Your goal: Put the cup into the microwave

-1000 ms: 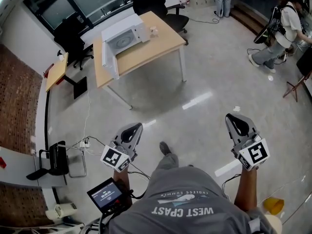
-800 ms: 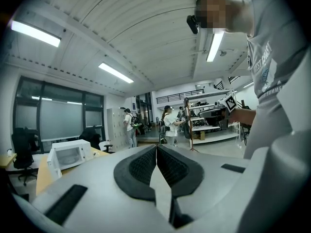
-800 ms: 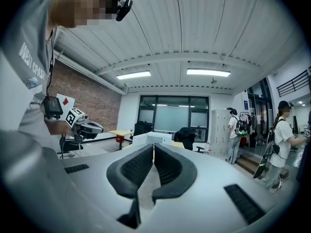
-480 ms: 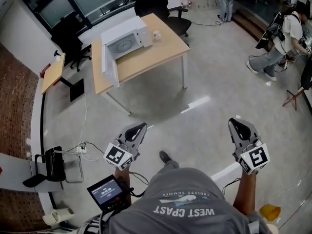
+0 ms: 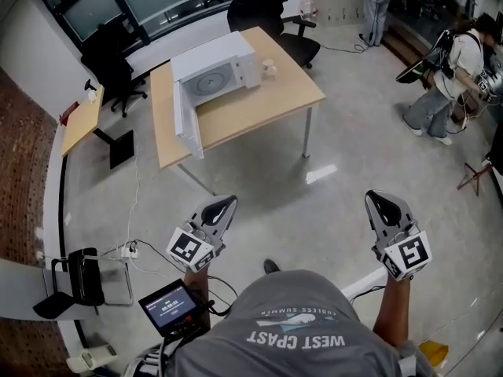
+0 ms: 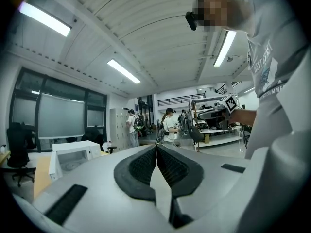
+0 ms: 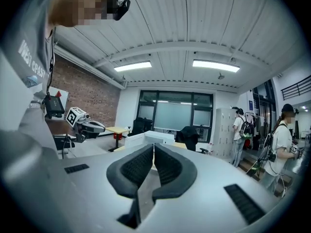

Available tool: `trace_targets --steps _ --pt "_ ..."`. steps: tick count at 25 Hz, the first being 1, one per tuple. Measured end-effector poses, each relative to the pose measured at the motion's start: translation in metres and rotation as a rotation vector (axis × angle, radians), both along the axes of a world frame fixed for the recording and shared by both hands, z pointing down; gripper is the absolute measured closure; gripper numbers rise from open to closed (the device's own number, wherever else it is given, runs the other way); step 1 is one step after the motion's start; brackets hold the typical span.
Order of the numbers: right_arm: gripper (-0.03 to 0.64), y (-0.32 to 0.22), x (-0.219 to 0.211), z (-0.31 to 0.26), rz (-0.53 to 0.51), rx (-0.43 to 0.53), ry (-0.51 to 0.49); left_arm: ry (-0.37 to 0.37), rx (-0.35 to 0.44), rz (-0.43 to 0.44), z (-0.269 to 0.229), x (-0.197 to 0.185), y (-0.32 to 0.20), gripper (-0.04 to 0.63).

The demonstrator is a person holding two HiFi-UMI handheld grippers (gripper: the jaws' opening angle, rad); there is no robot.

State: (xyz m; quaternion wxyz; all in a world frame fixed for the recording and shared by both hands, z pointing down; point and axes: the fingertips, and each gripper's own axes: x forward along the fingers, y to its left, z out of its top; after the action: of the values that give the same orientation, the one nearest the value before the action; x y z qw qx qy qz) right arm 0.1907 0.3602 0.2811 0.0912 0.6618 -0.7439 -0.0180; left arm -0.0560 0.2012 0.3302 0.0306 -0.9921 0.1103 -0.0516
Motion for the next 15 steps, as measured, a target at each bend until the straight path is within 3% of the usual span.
trace_targets --steps 9,15 --pt "0.597 -0.090 -0.027 -0.007 -0.015 -0.012 0.035 0.043 -0.017 0.005 0.001 -0.031 -0.075 0.574" --pt "0.597 -0.147 -0.033 -0.006 -0.046 -0.026 0.025 0.030 -0.034 -0.009 0.007 -0.040 -0.113 0.574"
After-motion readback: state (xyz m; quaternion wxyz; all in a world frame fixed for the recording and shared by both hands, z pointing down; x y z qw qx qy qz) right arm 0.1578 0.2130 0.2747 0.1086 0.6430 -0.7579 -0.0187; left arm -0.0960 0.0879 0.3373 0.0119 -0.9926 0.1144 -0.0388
